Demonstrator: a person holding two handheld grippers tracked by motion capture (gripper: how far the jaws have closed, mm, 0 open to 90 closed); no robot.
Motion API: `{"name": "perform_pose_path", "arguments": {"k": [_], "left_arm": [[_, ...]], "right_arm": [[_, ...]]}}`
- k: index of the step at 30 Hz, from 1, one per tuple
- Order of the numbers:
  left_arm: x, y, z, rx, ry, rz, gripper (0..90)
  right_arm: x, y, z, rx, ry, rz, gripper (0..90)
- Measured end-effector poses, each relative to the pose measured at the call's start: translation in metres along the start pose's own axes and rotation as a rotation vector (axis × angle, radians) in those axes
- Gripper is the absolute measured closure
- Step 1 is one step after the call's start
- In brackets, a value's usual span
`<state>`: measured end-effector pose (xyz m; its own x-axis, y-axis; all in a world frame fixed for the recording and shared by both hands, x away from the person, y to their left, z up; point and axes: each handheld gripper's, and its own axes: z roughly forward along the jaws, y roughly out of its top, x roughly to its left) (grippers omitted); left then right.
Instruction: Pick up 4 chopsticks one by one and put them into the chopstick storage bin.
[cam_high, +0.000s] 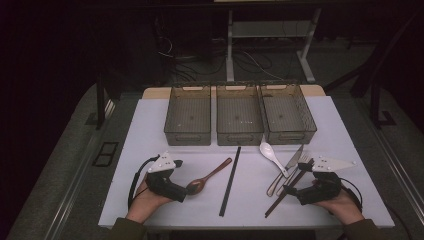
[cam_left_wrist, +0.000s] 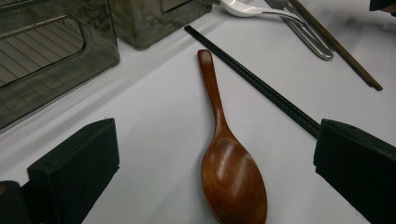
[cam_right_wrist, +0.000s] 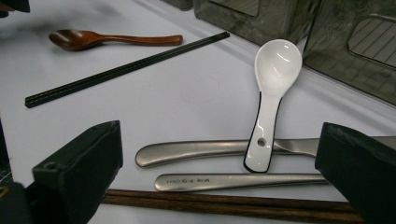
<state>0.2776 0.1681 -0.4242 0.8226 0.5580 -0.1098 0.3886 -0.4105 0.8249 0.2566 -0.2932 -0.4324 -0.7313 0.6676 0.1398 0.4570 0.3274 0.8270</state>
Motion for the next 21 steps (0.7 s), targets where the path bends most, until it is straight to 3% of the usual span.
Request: {"name": "perform_pose_path", "arguments": {"k": [12,21], "left_arm": [[-0.0031,0.0038,0.0043,0.011,-0.004,0.005,0.0],[-0.0046,0.0058,0.0053,0.023,0.017,0.003,0.0]], "right_arm": [[-0.0022,-0.0009,-0.0026,-0.017,0.007,0.017,0.6],[-0.0014,0.0004,-0.0026,-0.02,0.007,0.022,0.6]]}}
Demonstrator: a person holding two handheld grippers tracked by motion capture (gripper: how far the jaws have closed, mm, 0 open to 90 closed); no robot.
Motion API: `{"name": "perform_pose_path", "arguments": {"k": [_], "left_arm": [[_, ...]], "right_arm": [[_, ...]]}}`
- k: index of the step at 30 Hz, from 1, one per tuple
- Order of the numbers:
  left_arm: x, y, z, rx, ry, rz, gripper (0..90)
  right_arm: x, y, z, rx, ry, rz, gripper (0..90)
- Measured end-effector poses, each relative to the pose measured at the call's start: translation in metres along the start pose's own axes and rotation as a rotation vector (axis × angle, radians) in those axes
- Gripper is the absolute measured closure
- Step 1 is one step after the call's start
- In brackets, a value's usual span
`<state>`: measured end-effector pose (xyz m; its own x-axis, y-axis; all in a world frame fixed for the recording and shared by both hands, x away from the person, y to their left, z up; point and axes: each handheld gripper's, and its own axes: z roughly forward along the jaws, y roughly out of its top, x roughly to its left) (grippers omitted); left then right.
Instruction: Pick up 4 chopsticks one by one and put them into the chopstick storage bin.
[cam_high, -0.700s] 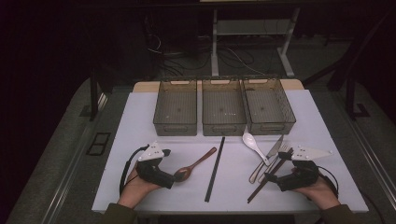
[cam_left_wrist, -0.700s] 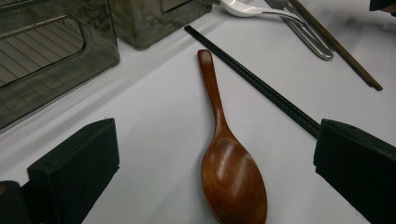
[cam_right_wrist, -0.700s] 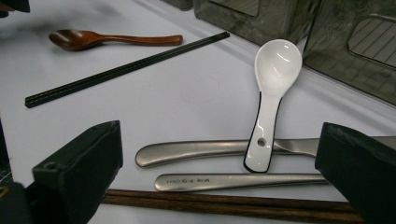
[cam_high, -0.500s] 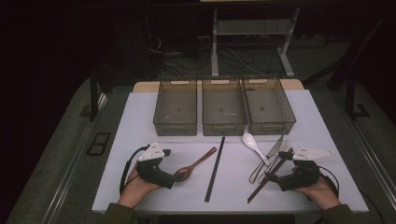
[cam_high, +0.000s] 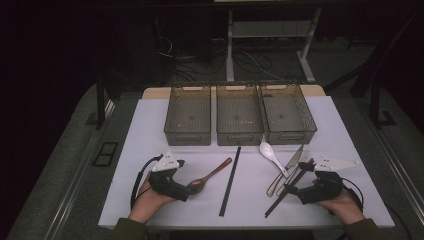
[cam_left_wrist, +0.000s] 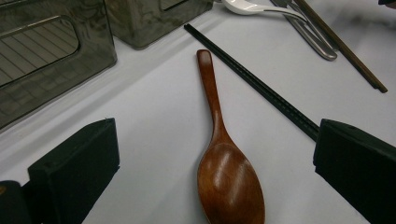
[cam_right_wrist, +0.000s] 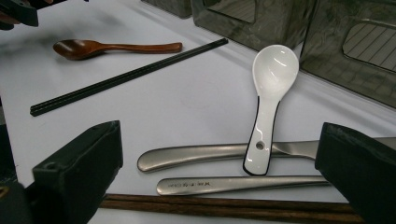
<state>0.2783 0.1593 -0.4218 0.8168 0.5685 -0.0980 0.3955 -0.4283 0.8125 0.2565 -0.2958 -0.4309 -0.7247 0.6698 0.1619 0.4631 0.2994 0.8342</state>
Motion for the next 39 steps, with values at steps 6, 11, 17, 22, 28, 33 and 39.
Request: {"name": "perform_pose_path", "arguments": {"k": [6,11,17,22,28,33,39], "left_arm": [[-0.003,0.003,0.002,0.01,0.006,-0.011,0.8],[-0.004,0.007,0.005,0.01,0.006,-0.018,2.4],[-0.007,0.012,0.007,0.001,0.006,-0.024,4.9],[-0.009,0.016,0.01,-0.004,0.001,-0.037,6.6],[-0.015,0.025,0.017,-0.005,-0.005,-0.046,10.5],[-0.021,0.033,0.023,-0.016,-0.021,-0.058,16.7],[-0.028,0.038,0.033,-0.001,-0.057,-0.046,26.5]], "right_arm": [[-0.001,0.001,0.0,-0.002,-0.003,0.005,0.7],[-0.001,0.001,0.0,-0.004,-0.001,0.007,0.7],[-0.002,0.003,0.0,-0.007,0.007,0.017,0.7],[-0.003,0.004,0.002,-0.006,0.0,0.025,0.7],[-0.004,0.004,0.002,-0.01,0.004,0.028,0.7],[-0.003,0.003,0.003,-0.002,-0.001,0.025,0.7],[-0.004,0.003,0.005,0.002,-0.004,0.023,0.7]]}}
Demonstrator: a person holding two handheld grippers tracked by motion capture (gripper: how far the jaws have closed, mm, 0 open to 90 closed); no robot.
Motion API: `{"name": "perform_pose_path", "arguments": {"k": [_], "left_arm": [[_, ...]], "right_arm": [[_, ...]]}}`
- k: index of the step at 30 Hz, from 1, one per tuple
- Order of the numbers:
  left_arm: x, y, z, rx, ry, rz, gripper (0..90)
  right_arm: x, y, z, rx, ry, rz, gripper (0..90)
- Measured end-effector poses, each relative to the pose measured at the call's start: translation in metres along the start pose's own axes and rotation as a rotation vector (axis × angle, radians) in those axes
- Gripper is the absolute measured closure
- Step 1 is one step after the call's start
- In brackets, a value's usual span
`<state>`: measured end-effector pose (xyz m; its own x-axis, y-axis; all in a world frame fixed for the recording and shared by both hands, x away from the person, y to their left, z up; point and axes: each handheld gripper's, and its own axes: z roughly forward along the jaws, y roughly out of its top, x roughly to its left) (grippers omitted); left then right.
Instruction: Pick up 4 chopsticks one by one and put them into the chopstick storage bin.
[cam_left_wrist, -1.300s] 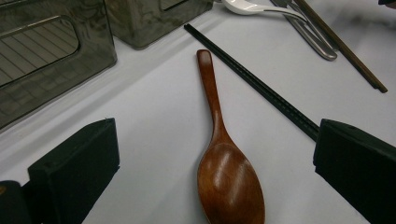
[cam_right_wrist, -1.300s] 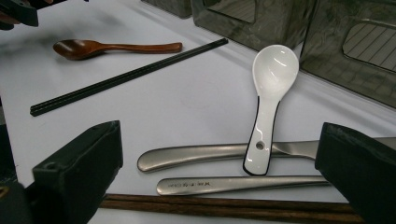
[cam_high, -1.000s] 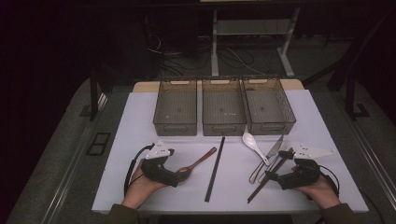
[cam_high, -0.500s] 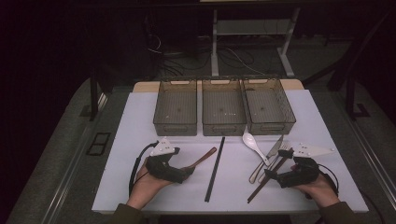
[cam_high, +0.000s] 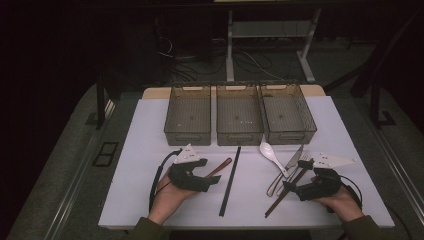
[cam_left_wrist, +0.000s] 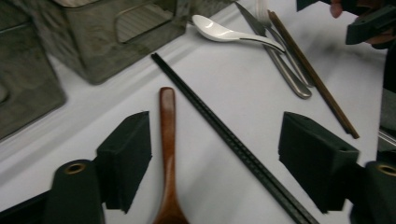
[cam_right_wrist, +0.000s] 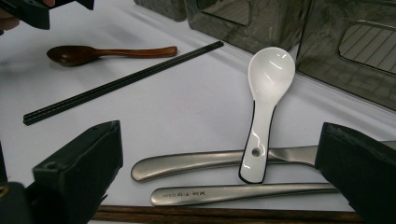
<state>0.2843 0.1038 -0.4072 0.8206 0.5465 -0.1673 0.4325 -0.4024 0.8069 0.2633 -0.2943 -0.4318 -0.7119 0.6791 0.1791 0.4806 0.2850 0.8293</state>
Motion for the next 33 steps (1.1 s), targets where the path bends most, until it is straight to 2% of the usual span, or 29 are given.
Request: {"name": "perform_pose_path", "arguments": {"k": [2,5,13,19,24,29,33], "left_arm": [[-0.002,0.001,0.004,0.003,-0.007,-0.004,27.9],[-0.004,0.004,0.008,0.023,-0.032,-0.014,35.1],[-0.01,0.009,0.022,0.042,-0.035,-0.025,46.7],[-0.013,0.012,0.032,0.054,-0.025,-0.036,52.9],[-0.014,0.015,0.049,0.096,-0.005,-0.042,57.5],[-0.011,0.018,0.062,0.119,0.015,-0.065,60.8],[-0.009,0.022,0.071,0.134,0.031,-0.059,61.9]], "right_arm": [[0.001,0.0,0.0,0.002,0.002,0.0,0.7],[0.001,0.0,0.0,0.001,-0.005,0.0,0.7],[0.001,0.0,0.002,0.005,-0.006,0.001,0.7],[0.001,0.0,0.003,0.007,-0.007,-0.002,0.7],[0.001,0.0,0.004,0.014,-0.01,-0.002,0.7],[0.001,0.0,0.004,0.015,-0.011,-0.004,0.7],[0.001,0.0,0.004,0.016,-0.013,-0.004,0.7]]}}
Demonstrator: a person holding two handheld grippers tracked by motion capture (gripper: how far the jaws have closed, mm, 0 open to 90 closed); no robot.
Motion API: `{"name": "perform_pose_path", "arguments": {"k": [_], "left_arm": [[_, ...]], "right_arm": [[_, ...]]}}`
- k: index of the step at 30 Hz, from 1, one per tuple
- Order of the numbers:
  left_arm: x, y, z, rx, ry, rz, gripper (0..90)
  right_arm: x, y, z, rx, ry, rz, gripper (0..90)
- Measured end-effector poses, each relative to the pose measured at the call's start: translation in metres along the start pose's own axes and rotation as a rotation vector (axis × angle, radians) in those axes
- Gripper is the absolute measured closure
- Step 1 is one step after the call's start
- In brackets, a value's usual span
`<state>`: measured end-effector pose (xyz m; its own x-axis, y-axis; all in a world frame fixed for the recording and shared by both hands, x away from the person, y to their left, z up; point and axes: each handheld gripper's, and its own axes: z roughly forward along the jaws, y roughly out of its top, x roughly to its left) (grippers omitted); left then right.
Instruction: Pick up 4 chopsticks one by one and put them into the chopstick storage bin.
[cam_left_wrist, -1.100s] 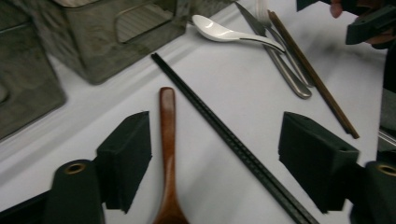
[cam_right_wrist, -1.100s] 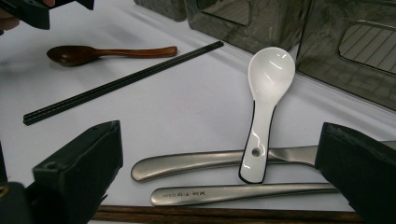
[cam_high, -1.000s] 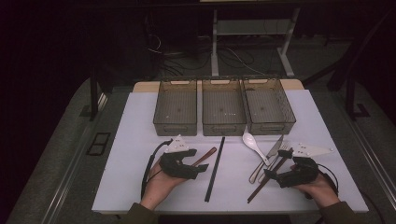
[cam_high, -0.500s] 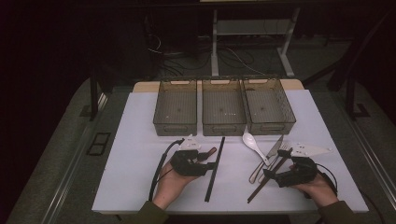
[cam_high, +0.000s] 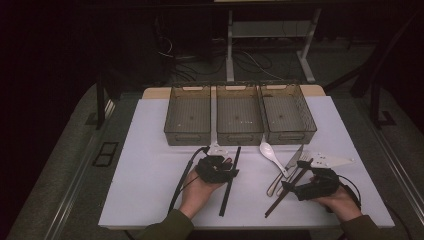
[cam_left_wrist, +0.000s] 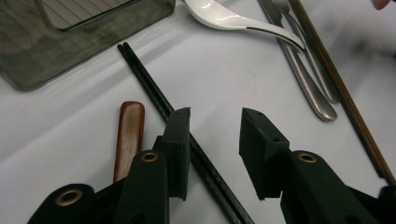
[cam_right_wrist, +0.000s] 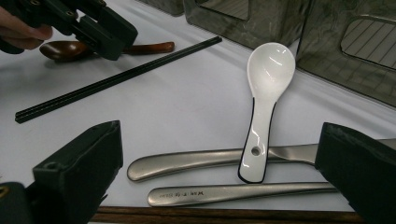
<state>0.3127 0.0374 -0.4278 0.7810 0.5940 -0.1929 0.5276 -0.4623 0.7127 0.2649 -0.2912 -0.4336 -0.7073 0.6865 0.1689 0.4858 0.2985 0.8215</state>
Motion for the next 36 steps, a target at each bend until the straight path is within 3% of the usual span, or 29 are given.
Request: {"name": "perform_pose_path", "arguments": {"k": [6,13,22,36], "left_arm": [[0.005,0.012,0.011,0.0,0.026,-0.004,64.4],[0.023,0.028,0.027,0.003,0.049,-0.019,67.5],[0.037,0.037,0.044,0.034,0.082,-0.028,69.0],[0.041,0.042,0.059,0.059,0.096,-0.05,71.0]], "right_arm": [[0.0,0.0,0.0,-0.001,-0.001,0.001,0.7],[-0.001,0.0,-0.001,-0.002,-0.002,0.007,0.7],[-0.001,0.0,0.0,-0.001,-0.004,0.006,0.7],[-0.002,-0.001,0.0,0.001,-0.007,0.003,0.7]]}}
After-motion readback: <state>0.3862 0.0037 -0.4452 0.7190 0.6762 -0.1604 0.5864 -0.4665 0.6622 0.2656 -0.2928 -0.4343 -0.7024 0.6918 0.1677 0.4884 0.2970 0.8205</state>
